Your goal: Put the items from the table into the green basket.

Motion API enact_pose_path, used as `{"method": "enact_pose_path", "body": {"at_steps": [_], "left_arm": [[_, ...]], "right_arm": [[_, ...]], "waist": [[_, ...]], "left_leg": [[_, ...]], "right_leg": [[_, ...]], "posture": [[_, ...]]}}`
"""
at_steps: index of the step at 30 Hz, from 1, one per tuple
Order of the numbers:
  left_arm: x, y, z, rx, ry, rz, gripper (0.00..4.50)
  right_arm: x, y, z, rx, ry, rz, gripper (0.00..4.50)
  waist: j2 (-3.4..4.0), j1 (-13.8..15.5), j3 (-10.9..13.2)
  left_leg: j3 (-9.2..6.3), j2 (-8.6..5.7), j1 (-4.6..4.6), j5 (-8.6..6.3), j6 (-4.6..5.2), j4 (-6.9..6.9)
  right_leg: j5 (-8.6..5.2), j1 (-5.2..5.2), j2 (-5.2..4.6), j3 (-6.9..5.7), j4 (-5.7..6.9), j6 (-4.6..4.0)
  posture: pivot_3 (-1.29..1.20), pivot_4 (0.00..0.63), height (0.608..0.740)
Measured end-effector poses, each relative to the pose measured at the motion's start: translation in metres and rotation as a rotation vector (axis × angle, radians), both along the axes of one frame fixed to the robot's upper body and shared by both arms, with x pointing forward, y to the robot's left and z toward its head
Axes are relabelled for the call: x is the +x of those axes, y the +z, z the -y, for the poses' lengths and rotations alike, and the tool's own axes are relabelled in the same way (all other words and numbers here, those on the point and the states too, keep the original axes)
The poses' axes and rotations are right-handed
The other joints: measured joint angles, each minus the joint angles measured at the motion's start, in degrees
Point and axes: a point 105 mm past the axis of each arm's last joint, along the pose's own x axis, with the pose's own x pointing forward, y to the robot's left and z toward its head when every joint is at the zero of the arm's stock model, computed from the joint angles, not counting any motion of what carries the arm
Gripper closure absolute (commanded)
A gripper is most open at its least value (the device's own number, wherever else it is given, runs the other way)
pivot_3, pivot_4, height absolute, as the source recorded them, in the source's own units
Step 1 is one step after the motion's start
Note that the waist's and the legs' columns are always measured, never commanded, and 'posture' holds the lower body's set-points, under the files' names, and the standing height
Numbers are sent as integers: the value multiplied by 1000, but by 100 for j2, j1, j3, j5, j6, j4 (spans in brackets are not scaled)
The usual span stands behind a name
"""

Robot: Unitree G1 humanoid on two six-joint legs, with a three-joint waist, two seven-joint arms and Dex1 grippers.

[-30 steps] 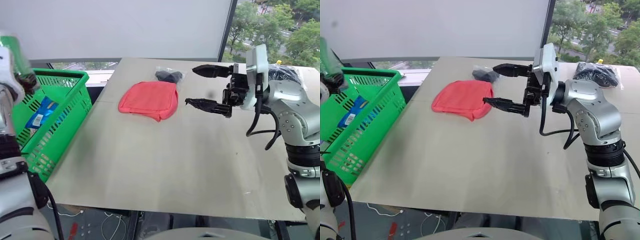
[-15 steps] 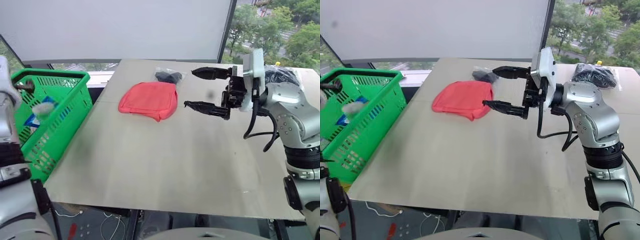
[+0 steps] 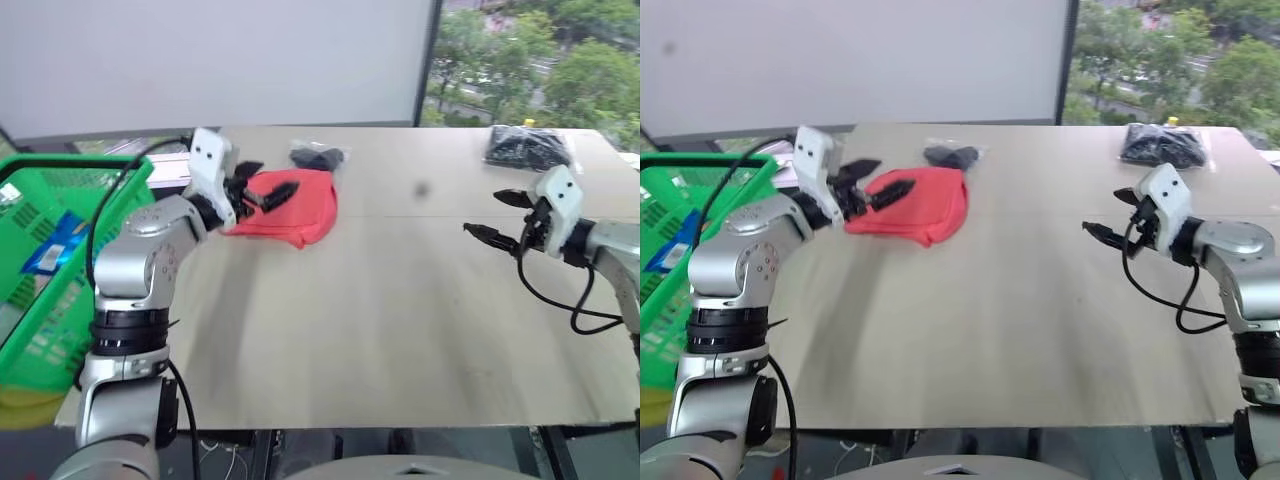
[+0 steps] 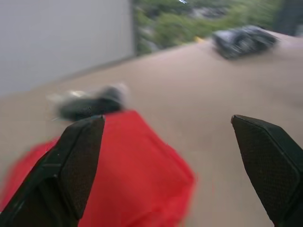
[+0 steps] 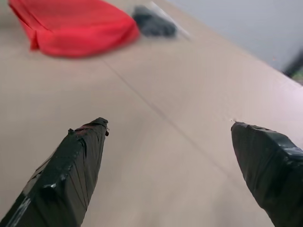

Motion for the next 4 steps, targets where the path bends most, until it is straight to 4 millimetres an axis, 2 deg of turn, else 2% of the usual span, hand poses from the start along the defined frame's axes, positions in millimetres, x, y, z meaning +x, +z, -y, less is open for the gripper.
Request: {"method": "enact_pose_path", "body": {"at_steps": [4], "left_arm": [[-21,-26,-12,27,-25,-117,79]], "right_arm": [[-15,-15,27,-18,-62,-61,0]], "waist": [[14,-150,10]], "left_leg": [[31,10,77,-19,33,-6]], "right_leg": [[-1,72,1,16,2,1]], "posture": [[69,0,740]]}}
